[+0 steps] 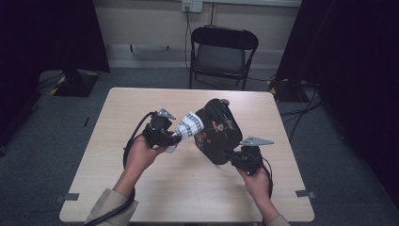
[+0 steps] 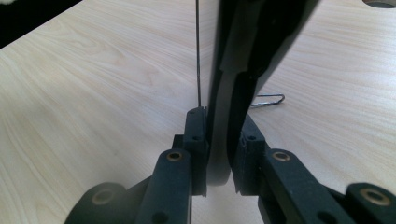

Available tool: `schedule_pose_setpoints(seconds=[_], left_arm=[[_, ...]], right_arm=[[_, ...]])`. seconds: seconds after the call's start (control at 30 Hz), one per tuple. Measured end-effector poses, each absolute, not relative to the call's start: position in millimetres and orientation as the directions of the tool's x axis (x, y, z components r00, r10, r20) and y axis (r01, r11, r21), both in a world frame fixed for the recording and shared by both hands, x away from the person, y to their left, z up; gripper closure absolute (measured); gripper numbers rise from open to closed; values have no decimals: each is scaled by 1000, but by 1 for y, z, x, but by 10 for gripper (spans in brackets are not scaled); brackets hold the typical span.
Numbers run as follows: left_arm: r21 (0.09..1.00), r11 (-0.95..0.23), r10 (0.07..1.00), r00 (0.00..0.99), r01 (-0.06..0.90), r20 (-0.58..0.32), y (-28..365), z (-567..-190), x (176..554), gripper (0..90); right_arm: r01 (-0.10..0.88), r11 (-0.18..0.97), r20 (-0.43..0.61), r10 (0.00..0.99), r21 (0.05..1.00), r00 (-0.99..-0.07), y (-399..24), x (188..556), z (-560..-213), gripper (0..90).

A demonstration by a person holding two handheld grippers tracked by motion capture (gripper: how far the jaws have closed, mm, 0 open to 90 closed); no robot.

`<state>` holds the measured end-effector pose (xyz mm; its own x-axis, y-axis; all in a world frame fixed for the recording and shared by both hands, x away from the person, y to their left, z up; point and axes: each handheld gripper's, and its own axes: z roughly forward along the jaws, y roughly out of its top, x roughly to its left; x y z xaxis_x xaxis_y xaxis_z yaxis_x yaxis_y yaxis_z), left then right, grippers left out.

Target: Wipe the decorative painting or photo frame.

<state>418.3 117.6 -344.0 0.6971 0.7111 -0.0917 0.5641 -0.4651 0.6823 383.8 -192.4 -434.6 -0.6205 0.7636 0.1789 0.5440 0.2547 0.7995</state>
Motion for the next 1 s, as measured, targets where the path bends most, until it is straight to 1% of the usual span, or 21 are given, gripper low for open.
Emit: schedule_pose_setpoints(seconds=[0.2,0.3,0.47,1.0], left_arm=[[724,-419,711,694,547,-113,106,-330,428,755],[725,-411,715,689,553,-121,102,-330,434,755],[712,-418,734,672,564,-101,96,-341,444,755],[665,-430,755,647,610,-106,84,-379,459,754]], right_arm=[[542,255,177,764,801,-620,-192,384,-434,789],[546,256,180,763,798,-621,-191,384,-434,790],[544,261,180,758,798,-627,-189,384,-434,791],[544,271,175,755,794,-632,-189,385,-432,793]])
